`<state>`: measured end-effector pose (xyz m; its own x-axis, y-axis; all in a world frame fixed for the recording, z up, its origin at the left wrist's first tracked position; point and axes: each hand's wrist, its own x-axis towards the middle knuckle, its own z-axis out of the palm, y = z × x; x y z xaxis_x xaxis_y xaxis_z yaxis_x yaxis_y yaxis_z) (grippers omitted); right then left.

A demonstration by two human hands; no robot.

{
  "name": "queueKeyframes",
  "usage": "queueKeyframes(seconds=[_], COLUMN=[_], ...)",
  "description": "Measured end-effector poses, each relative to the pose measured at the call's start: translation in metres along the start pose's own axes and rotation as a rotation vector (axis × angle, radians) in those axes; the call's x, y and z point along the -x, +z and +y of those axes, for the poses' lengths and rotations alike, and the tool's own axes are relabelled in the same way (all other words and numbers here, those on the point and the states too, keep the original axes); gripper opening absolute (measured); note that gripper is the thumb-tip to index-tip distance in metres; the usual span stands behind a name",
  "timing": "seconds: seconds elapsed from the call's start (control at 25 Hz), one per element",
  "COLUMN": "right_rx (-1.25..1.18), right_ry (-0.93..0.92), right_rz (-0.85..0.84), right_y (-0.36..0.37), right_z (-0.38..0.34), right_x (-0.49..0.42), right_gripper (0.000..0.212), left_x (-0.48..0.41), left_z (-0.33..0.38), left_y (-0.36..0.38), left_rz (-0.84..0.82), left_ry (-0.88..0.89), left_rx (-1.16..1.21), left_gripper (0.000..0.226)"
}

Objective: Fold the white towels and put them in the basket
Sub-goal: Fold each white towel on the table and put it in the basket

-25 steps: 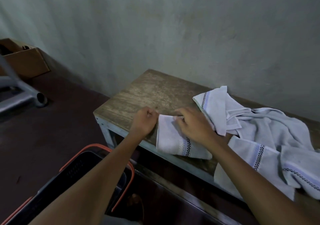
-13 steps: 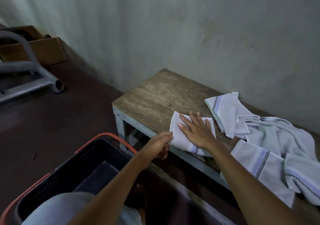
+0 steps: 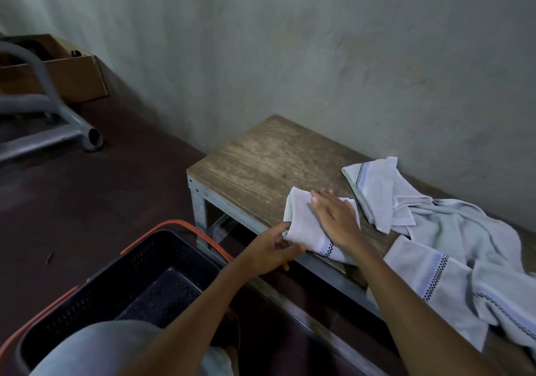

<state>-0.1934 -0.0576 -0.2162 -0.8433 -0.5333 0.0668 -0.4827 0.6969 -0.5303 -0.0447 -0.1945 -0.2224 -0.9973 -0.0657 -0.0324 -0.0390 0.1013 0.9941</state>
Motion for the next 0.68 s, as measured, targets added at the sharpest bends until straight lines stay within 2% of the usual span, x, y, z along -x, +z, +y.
queueKeyframes(seconds=[0.08,0.2,0.36,0.52,0.68], right_rx=[0.044,0.093,0.121,0.113,0.1], right_ry=[-0.026,-0.035,-0.04,-0.04,-0.044], right_rz=[0.019,0.038,0.091,0.124,0.162], right_y=[0.001,0.002,0.005,0.008,0.01], right_z=[0.001,0.0,0.001,0.005,0.006], right_x=[0.0,0.001,0.0,-0.002,-0.003], right_gripper=[0.048,0.05,0.069,0.069,0.064], left_x=[0.0,0.001,0.003,0.008,0.008], left_z=[0.002,0.005,-0.004,-0.009,-0.013], left_y=[-0.001,-0.005,-0.007,0.003,0.006], left_rz=[-0.017,-0.028,0.153,0.227,0.214], left_ry=[-0.029,-0.093,-0.082,-0.032,-0.056], left_rx=[0.021,-0.036,-0.158,-0.079,-0.077], left_gripper=[0.021,0.028,0.04,0.029,0.024])
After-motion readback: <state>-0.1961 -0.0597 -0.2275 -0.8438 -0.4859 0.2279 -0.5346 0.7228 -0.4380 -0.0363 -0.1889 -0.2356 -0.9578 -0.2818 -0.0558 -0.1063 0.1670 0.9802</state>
